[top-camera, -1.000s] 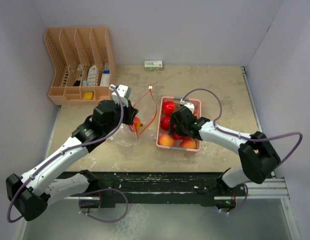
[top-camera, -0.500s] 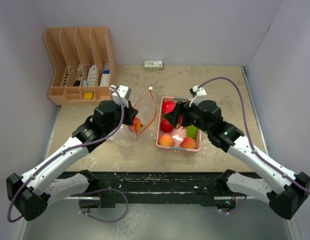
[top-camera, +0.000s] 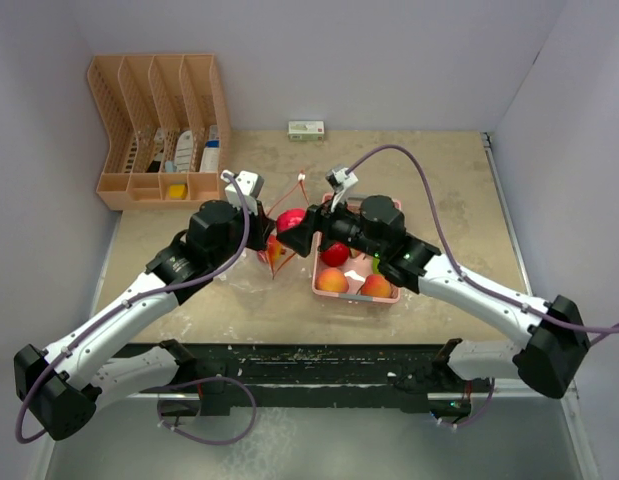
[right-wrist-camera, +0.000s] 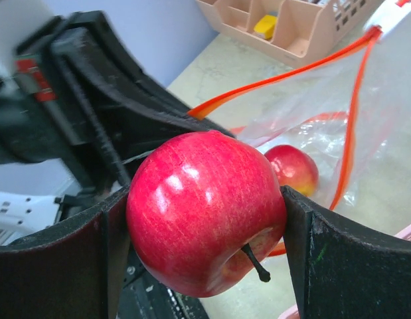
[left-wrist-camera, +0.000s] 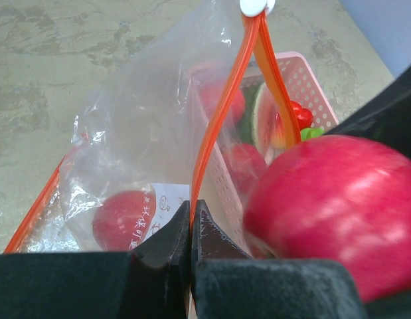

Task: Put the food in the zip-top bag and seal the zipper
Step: Place the fake fruit in the zipper food storage bag, then pick up the fake fruit from the bin.

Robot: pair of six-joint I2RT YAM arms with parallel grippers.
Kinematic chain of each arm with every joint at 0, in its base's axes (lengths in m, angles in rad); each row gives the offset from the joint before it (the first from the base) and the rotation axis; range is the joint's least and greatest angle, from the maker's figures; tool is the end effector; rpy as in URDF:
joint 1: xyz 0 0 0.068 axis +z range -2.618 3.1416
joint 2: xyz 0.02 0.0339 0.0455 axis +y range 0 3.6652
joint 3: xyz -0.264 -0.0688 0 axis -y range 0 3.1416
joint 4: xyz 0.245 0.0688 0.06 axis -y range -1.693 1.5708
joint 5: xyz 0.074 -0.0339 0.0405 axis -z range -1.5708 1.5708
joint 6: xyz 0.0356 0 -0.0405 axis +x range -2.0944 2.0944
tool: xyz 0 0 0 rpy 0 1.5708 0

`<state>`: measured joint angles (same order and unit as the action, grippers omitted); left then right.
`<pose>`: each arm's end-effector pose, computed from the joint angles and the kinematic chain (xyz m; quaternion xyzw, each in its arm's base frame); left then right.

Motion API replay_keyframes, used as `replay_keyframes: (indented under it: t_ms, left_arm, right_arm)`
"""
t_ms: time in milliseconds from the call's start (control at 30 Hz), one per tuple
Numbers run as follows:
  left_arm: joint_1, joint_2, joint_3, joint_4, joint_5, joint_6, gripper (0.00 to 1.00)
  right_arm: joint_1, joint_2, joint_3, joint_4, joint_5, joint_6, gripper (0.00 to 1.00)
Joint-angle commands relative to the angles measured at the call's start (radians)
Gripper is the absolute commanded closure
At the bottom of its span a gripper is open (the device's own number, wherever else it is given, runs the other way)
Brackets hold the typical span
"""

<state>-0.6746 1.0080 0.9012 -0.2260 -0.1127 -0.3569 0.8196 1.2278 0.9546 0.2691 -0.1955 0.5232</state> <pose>0.1841 -0.1421 0.3346 0.0964 0.8081 -0.2458 0.5266 0.1944 0.2183 0.3533 -0.1722 0.6873 0.4910 0.5068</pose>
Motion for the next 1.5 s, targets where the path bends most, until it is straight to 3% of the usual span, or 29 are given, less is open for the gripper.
replay_keyframes:
  t_ms: [0, 167, 333, 467, 667, 1067, 1233, 1333, 1467]
  left_arm:
    - [-0.002, -0.009, 0.012, 0.035, -0.005, -0.007, 1.0]
    - [-0.001, -0.024, 0.018, 0.022, -0.01, -0.005, 1.0]
    - [-0.002, -0.038, 0.022, 0.021, -0.013, -0.003, 1.0]
    - [-0.002, -0.039, 0.027, 0.017, -0.018, -0.001, 1.0]
    - [-0.001, -0.026, 0.027, 0.028, -0.013, -0.005, 1.0]
    - [-0.002, 0.003, 0.027, 0.021, -0.054, 0.012, 1.0]
    - [-0.001, -0.013, 0.029, 0.017, -0.05, 0.014, 1.0]
    - [-0.001, -0.037, 0.031, 0.002, -0.061, 0.018, 1.0]
    - [-0.001, -0.068, 0.031, -0.02, -0.091, 0.025, 1.0]
  right_arm:
    - [0.001, 0.05, 0.086, 0.133, 0.078, -0.024, 0.34]
    - [0.003, 0.118, 0.15, 0.027, 0.278, -0.033, 0.31]
    - [0.004, 0.187, 0.207, -0.088, 0.412, -0.054, 0.13]
    - [0.006, 0.22, 0.228, -0.128, 0.425, -0.06, 0.0]
    - [0.015, 0.222, 0.236, -0.135, 0.39, -0.07, 0.0]
    - [0.022, -0.043, 0.116, -0.173, 0.502, -0.056, 0.01]
    - [-0.005, 0.084, 0.254, -0.43, 0.729, 0.002, 0.01]
    - [-0.07, 0.164, 0.298, -0.521, 0.736, 0.064, 0.0]
    - [-0.162, 0.199, 0.256, -0.468, 0.653, 0.078, 0.0]
